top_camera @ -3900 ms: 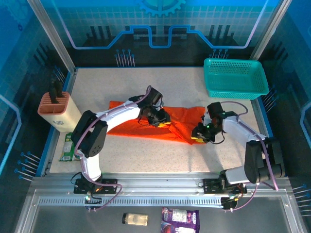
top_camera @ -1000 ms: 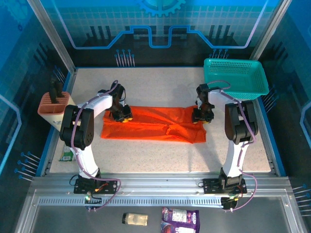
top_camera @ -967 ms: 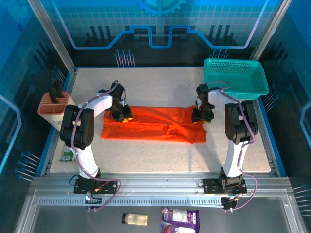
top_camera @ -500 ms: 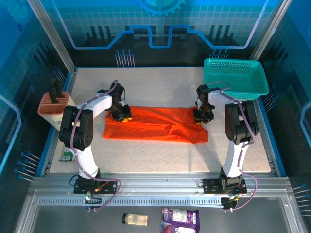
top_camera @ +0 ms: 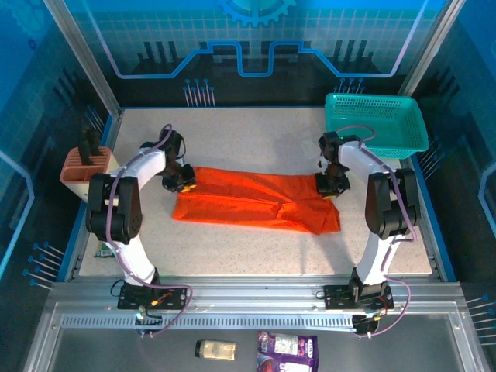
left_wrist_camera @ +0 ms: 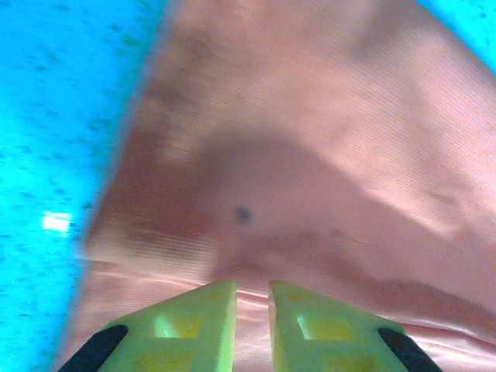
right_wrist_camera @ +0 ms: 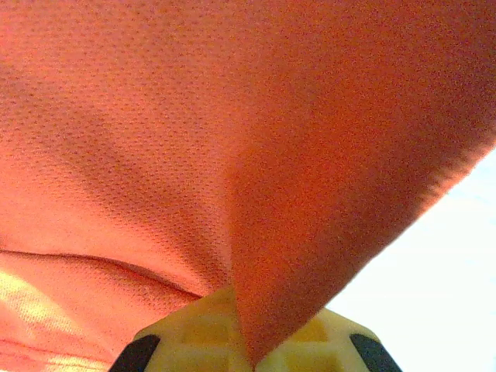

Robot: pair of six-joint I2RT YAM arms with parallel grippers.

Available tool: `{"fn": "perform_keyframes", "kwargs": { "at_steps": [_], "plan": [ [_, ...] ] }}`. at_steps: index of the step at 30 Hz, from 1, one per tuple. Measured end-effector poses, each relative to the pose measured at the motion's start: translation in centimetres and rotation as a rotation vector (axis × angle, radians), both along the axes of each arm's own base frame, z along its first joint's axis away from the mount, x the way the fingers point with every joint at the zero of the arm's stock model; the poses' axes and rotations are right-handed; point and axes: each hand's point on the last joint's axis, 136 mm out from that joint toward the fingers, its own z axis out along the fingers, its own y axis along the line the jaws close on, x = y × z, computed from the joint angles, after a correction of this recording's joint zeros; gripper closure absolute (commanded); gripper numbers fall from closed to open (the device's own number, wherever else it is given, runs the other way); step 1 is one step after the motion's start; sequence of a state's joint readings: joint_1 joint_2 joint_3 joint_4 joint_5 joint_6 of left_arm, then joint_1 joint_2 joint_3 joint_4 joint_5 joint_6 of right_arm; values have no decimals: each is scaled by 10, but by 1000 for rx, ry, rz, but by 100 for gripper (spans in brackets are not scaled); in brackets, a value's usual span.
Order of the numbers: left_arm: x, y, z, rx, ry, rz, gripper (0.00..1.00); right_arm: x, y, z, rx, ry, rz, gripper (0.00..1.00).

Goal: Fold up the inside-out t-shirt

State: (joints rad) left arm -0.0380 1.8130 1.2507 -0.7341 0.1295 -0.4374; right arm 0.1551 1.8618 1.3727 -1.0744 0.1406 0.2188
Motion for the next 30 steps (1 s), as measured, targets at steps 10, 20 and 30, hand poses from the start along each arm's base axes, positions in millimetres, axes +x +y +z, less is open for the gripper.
{"fn": "perform_keyframes", "kwargs": {
  "at_steps": [10, 20, 30],
  "plan": [
    [-19, -5, -12, -49, 58, -14, 84, -6, -91, 32, -253, 31, -134, 100],
    [-10, -82, -19, -229, 34, -76, 88, 10, -92, 62, -316, -37, -148, 100],
    [-16, -110, -39, -315, 75, -61, 93, 18, 49, 68, -129, -75, 57, 100]
  ]
}}
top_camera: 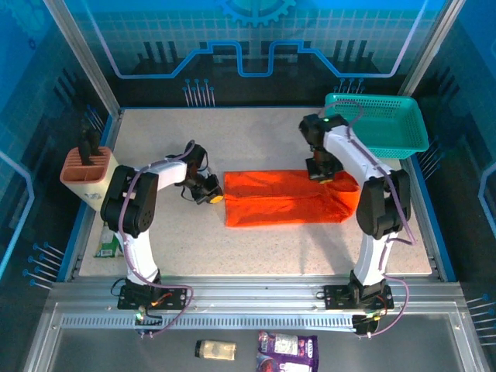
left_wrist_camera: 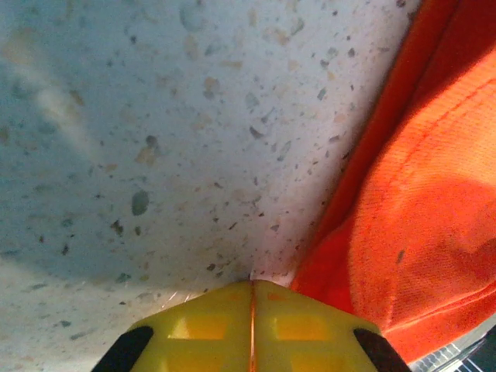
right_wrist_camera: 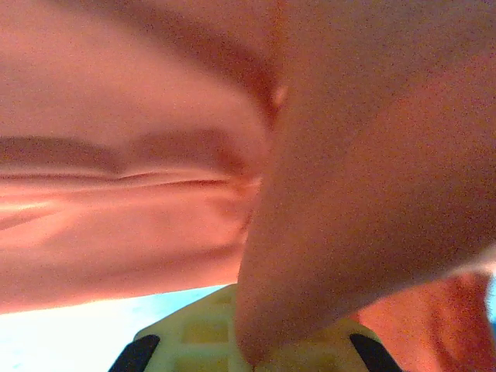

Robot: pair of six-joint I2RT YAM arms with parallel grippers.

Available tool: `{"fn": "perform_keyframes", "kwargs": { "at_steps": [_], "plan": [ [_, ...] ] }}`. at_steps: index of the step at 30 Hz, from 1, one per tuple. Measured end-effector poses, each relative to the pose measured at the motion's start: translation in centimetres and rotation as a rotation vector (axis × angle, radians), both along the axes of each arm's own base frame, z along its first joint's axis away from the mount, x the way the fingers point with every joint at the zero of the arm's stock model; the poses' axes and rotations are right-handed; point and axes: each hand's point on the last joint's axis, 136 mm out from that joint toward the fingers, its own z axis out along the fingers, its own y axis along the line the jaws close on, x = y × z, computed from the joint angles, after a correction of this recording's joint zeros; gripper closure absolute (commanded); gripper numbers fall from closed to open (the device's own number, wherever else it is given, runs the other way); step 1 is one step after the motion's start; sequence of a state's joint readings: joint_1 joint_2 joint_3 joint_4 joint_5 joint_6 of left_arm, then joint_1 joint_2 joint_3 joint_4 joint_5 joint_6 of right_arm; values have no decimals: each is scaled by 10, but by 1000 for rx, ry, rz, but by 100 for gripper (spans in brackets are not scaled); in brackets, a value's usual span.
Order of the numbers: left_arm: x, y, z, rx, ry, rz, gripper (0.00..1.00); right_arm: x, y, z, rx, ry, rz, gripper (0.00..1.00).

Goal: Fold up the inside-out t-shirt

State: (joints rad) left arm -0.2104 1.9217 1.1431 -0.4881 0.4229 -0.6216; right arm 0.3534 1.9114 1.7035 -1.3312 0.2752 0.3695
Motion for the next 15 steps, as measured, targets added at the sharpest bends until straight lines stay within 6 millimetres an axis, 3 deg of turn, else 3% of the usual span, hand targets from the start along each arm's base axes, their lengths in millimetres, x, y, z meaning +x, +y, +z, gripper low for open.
{"fn": "perform_keyframes", "kwargs": {
  "at_steps": [6, 15],
  "plan": [
    [0, 0, -1, -28, 2, 11, 95, -7, 85, -19, 199, 60, 52, 100],
    [-1, -1, -1, -49, -17, 12, 95, -11, 187, -28, 383, 102, 147, 100]
  ]
}}
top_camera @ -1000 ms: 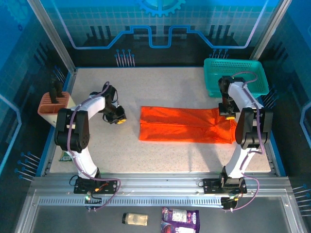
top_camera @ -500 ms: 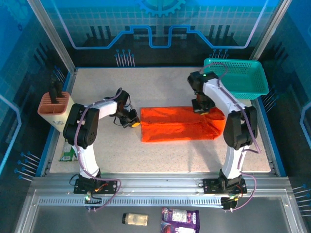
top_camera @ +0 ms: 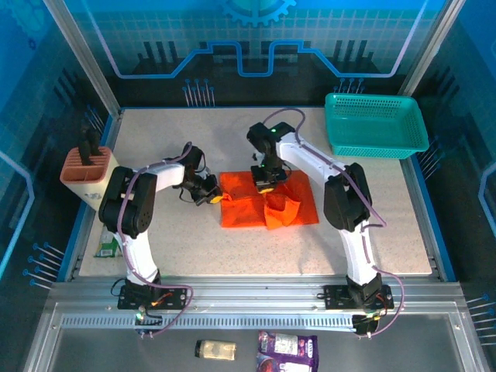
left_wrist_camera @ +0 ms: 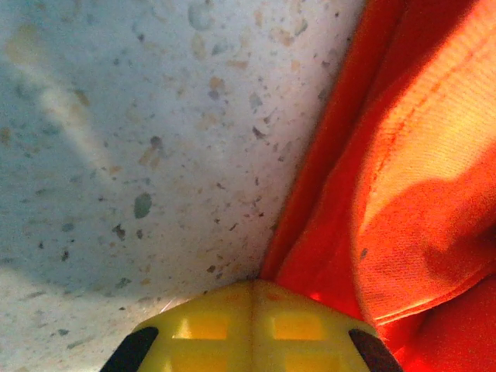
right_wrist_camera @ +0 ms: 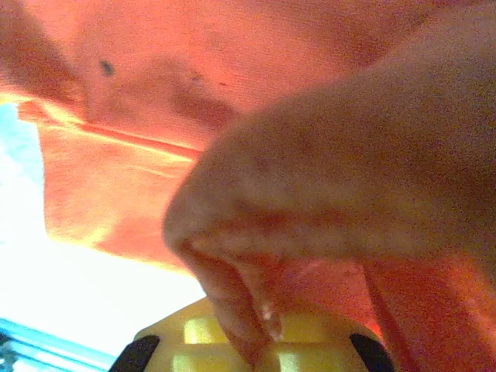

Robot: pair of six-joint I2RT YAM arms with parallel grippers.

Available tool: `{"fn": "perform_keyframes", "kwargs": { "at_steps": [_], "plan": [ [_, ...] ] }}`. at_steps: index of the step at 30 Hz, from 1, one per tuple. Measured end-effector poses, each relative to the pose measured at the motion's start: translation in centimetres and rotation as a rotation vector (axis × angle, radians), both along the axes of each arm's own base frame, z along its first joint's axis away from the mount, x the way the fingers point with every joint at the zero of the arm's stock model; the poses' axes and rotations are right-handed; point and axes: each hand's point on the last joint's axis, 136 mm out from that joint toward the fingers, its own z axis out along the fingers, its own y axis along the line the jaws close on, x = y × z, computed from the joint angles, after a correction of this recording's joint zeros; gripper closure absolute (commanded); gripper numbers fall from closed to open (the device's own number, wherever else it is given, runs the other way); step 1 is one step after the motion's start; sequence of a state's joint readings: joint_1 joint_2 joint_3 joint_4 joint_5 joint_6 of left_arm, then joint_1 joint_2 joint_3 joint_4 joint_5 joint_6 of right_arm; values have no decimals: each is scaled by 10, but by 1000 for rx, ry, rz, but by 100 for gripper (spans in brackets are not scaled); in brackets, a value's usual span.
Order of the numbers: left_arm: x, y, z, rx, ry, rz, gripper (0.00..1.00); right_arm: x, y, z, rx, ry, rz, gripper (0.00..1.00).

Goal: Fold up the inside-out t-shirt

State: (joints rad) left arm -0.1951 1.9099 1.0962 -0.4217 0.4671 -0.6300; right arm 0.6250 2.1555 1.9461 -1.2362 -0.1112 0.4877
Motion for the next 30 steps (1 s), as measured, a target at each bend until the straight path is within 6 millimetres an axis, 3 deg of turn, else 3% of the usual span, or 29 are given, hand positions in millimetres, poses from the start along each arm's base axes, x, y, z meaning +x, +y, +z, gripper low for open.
{"fn": "perform_keyframes", "kwargs": {
  "at_steps": [4, 10, 21, 30],
  "plan": [
    [0, 0, 0, -2, 0, 1, 95, -1, 30, 3, 57, 5, 26, 100],
    [0, 0, 0, -2, 0, 1, 95, 9, 58, 7, 140, 4, 29, 100],
    [0, 0, 0, -2, -1, 1, 95, 15, 90, -12, 235, 69, 32, 99],
    [0, 0, 0, -2, -1, 1, 95, 17, 105, -24, 281, 90, 18, 99]
  ]
}}
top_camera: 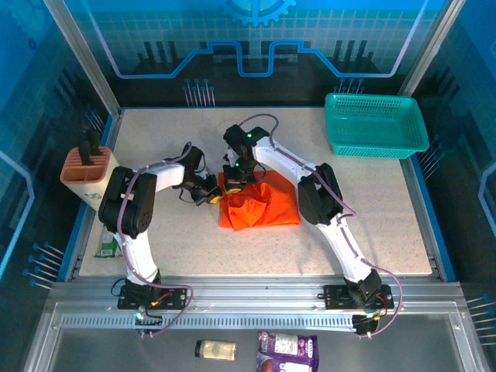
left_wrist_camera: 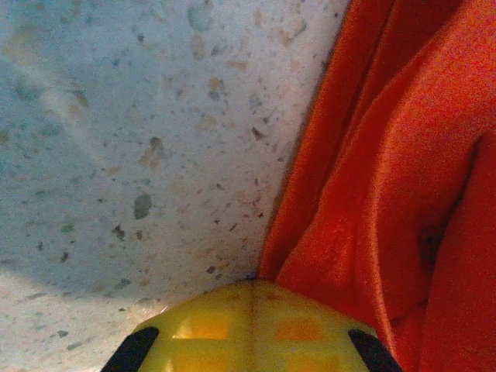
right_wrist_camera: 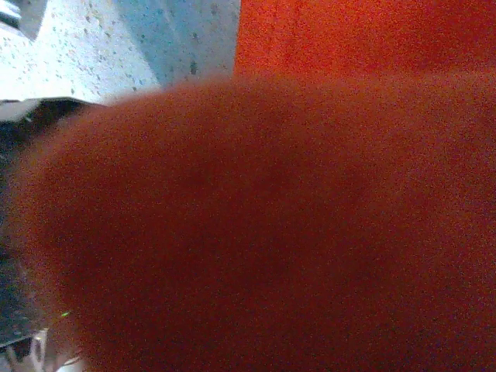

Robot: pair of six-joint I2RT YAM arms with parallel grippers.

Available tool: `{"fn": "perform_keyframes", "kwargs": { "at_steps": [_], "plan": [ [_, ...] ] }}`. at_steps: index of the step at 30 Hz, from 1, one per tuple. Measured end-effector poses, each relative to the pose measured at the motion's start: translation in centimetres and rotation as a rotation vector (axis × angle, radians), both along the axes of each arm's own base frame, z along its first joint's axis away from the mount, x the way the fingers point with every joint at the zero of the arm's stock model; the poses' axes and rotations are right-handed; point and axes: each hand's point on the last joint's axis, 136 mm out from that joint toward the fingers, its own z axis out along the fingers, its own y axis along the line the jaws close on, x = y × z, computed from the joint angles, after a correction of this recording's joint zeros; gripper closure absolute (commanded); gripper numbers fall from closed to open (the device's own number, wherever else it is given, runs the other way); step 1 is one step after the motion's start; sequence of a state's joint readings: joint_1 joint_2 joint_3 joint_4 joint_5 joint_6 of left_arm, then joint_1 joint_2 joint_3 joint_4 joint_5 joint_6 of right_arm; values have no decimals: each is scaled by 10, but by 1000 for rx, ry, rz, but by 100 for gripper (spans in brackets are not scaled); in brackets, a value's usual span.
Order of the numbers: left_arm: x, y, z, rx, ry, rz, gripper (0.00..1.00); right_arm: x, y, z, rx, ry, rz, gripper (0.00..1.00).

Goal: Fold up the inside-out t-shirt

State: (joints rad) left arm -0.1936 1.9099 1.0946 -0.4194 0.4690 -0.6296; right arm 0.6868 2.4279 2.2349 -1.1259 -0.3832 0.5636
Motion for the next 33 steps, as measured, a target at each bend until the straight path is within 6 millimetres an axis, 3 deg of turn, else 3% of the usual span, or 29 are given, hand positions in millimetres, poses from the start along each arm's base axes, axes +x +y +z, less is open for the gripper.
{"fn": "perform_keyframes", "kwargs": {
  "at_steps": [7, 11, 17, 20, 24, 28, 33],
  "plan": [
    [0, 0, 0, 0, 0, 0, 95, 7, 7, 5, 33, -22, -17, 99],
    [0, 0, 0, 0, -1, 0, 95, 10, 11, 8, 47, -34, -19, 93],
    [1, 3, 3, 26, -24, 5, 78, 17, 14, 11, 59, -58, -29, 66],
    [-3, 14, 10, 68, -31, 22, 77, 23, 13, 12, 62, -73, -47, 62],
    [-3, 39, 34, 113, -67, 76, 77, 29, 17, 19, 85, -101, -53, 60],
    [-5, 55, 57, 149, -114, 97, 77, 31, 16, 47, 127, -153, -56, 58],
    [-14, 54, 73, 155, -124, 88, 78, 36, 1, 101, 193, -243, -77, 61]
  ]
}}
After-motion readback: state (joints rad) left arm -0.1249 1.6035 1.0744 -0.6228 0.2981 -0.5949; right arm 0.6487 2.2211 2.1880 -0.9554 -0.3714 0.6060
